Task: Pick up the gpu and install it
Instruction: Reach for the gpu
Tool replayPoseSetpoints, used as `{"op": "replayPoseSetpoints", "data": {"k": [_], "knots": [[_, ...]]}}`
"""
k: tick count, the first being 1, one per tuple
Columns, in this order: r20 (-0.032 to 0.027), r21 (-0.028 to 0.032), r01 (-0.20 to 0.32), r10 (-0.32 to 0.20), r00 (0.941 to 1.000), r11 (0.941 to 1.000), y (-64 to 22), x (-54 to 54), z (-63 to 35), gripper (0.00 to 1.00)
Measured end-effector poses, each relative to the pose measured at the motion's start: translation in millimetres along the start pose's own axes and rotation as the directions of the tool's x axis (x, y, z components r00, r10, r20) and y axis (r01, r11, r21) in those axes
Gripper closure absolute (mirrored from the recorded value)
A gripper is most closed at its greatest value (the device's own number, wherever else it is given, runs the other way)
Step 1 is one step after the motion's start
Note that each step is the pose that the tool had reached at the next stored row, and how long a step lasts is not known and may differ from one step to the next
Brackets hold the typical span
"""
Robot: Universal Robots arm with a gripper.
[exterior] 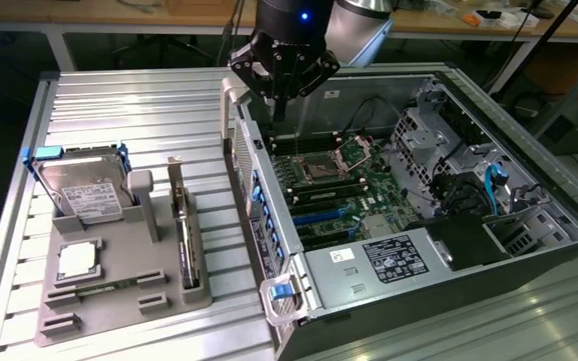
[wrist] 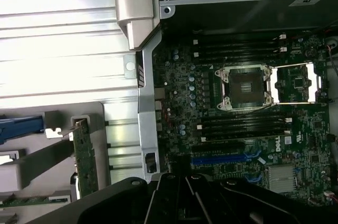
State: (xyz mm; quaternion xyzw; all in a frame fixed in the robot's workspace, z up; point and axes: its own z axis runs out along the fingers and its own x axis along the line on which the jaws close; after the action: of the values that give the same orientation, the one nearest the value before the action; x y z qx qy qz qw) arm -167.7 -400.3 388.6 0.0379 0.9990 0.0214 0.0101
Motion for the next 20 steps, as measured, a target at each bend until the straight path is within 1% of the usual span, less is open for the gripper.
{"op": "replayPoseSetpoints", "data": {"k": [8,20], "knots": [[-0.0002,0.0,0.0,0.0,1.0,1.0,-1.3,7.7,0.7,0.89],[-0.0008,0.0,0.0,0.0,1.0,1.0,-4.4,22.9,2.2,0.89]]}}
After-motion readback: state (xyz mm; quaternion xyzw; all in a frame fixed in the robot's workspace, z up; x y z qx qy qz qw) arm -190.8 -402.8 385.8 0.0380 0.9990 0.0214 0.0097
